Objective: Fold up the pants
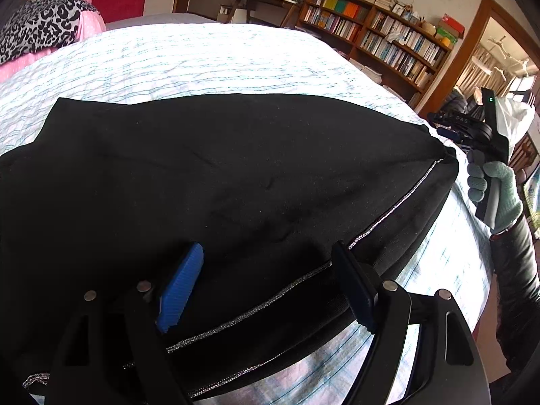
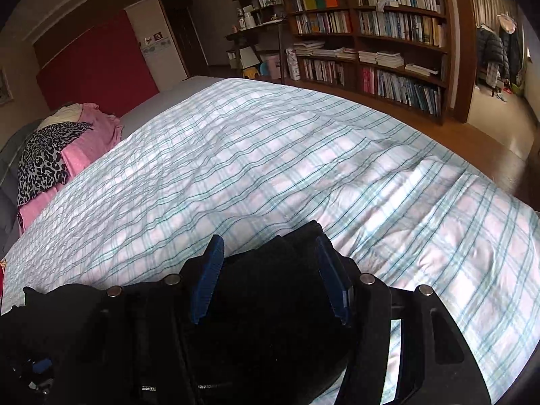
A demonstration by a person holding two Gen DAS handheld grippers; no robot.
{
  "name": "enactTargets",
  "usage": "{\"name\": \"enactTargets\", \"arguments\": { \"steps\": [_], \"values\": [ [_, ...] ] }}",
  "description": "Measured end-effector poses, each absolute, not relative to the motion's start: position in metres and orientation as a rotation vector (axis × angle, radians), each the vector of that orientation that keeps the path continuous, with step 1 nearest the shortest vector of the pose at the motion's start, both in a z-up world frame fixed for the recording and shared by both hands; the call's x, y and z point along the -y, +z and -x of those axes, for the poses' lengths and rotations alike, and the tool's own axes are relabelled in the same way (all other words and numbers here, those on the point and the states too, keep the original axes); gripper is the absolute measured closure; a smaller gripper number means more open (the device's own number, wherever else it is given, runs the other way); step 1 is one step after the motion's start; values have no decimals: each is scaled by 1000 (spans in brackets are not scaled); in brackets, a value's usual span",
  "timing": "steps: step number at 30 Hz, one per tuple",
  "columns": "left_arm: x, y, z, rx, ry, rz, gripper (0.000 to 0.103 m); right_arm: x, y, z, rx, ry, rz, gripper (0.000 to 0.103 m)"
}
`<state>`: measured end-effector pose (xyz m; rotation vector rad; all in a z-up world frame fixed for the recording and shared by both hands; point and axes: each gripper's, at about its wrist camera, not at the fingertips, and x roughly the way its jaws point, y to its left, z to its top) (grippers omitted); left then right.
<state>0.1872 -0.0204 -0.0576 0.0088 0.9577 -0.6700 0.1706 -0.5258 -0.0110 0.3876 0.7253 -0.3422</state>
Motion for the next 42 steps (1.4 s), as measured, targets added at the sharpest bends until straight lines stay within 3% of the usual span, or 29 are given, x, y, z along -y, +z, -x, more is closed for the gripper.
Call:
{"name": "enactTargets", "arguments": {
  "steps": [4,10,18,20,21,22,30,42],
  "values": [
    [16,-58,-190,-966,-681,23,25,519,-27,-185,-802,-358,-321,89],
    [17,-57,-190,-964,-685,23,25,515,-6,-175,-675,-496,-202,99],
    [17,-57,-189,-964,-687,25,25,530,-40,-199,-784,-510,-210,97],
    [17,-55,-189,-964,-687,33,25,532,-39,-196,-779,-510,-222,82],
    [15,-52,-189,-960,-682,45,25,534,-38,-193,-771,-529,-232,66],
    [13,-48,-189,-955,-679,62,25,534,-35,-187,-749,-535,-246,60],
    [-21,-25,-230,-927,-536,120,25,484,-10,-138,-616,-463,-160,54],
    [-68,-35,-314,-1017,-378,321,25,430,-33,-141,-721,-329,-15,53]
  ]
}}
